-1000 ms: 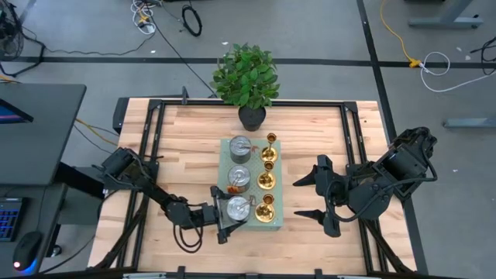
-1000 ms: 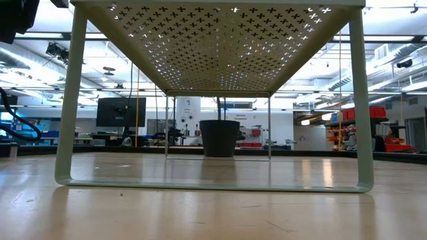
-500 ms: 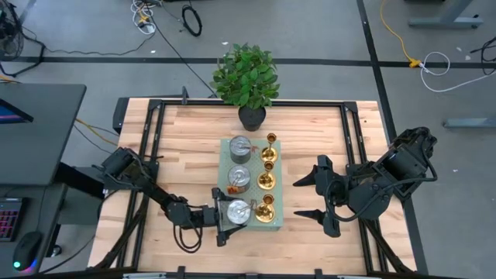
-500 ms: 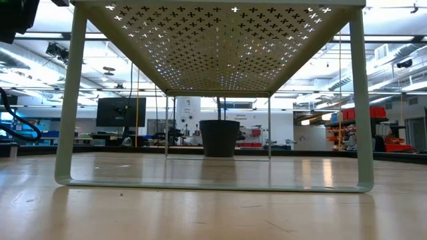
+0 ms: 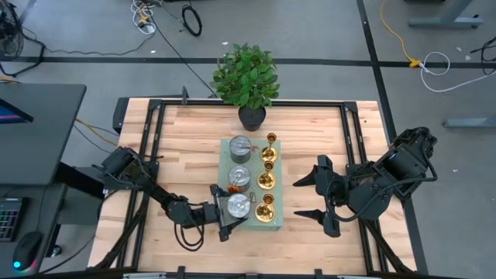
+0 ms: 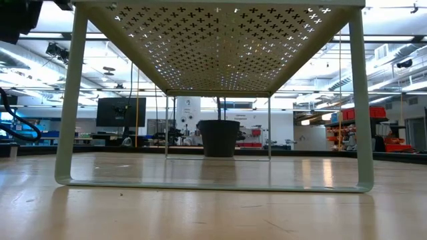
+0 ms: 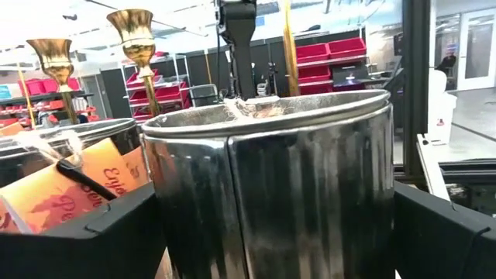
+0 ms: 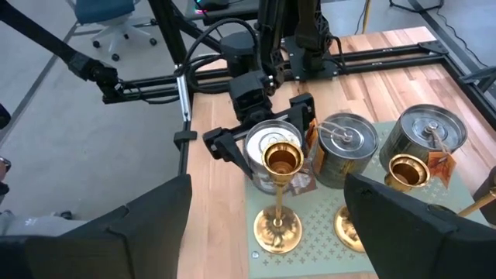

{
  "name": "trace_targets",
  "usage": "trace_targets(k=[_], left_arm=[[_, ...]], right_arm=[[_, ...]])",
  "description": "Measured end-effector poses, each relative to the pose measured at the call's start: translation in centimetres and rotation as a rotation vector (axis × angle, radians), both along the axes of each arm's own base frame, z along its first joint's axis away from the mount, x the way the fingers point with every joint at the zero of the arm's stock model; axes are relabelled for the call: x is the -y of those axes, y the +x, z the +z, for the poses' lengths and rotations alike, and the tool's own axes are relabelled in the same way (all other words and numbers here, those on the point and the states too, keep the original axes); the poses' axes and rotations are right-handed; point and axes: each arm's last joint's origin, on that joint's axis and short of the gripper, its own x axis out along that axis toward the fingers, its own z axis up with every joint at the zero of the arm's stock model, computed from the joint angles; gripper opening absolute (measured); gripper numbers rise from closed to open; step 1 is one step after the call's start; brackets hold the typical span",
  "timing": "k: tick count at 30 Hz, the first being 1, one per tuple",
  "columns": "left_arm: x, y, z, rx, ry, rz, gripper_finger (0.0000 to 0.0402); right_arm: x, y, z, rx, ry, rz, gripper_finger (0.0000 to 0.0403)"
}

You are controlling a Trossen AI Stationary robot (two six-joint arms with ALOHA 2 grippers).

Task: Pick & Place candle stick holders
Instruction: Align the brown scented candle with the other orange scented candle on the shelf

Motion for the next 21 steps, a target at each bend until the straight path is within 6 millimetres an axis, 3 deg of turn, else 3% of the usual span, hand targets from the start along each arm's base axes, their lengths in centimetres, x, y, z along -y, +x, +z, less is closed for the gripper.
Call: trace_targets(k=[9,21], left_arm=[[-0.53,0.38,-0.05,0.007,-0.037,0.004,0.04],[0.28,-0.33,-0.04,-0.01,-0.022,0.044,0.04]], right_arm=[[0.0,0.0,0.0,0.0,0.002,0.0,0.034],[0.01,0.0,-0.01,-0.001,-0.001,0.001,0.034]])
